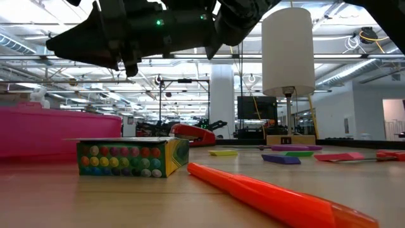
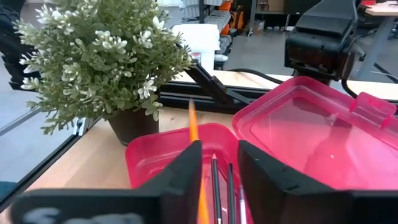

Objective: Pack school essentials
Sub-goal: Put the orange pencil into the red supply box, then put the orange pen into the red supply box

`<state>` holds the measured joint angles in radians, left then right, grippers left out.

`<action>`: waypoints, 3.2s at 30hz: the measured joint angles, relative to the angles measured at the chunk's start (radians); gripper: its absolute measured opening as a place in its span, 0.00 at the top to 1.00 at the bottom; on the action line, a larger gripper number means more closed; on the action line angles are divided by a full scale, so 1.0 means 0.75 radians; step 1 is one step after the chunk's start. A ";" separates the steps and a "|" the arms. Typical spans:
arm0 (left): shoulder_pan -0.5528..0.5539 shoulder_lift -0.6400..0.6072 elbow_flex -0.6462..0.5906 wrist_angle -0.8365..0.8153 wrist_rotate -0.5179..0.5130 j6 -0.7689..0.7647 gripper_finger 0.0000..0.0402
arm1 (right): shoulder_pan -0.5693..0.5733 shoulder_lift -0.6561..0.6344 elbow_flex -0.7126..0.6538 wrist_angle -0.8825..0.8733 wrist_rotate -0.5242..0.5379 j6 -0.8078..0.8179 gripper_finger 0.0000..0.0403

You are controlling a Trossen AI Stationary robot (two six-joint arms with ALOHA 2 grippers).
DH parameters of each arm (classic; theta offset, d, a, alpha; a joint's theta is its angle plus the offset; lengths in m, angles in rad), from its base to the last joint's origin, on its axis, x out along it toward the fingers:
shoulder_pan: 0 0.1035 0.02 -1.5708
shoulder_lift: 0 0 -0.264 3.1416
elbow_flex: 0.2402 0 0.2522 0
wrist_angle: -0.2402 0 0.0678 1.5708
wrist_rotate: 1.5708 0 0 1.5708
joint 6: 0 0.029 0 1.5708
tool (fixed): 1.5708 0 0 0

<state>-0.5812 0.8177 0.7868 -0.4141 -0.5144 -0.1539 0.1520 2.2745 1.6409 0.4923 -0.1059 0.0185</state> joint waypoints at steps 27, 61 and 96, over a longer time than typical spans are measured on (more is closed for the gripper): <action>0.000 0.023 0.001 0.008 0.001 -0.225 0.70 | 0.391 -0.627 -0.406 -0.881 0.546 0.408 0.59; -0.001 1.126 0.661 -0.013 0.341 0.231 0.59 | 0.771 -0.994 -1.197 -0.608 0.895 0.972 0.59; 0.104 1.484 0.723 0.177 0.636 0.541 0.32 | 0.975 -0.994 -1.196 -0.601 1.160 1.093 0.59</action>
<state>-0.5029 1.9304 1.3294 -0.2812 -0.0377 0.2518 0.8829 1.5291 0.7437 0.0414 0.7643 0.8380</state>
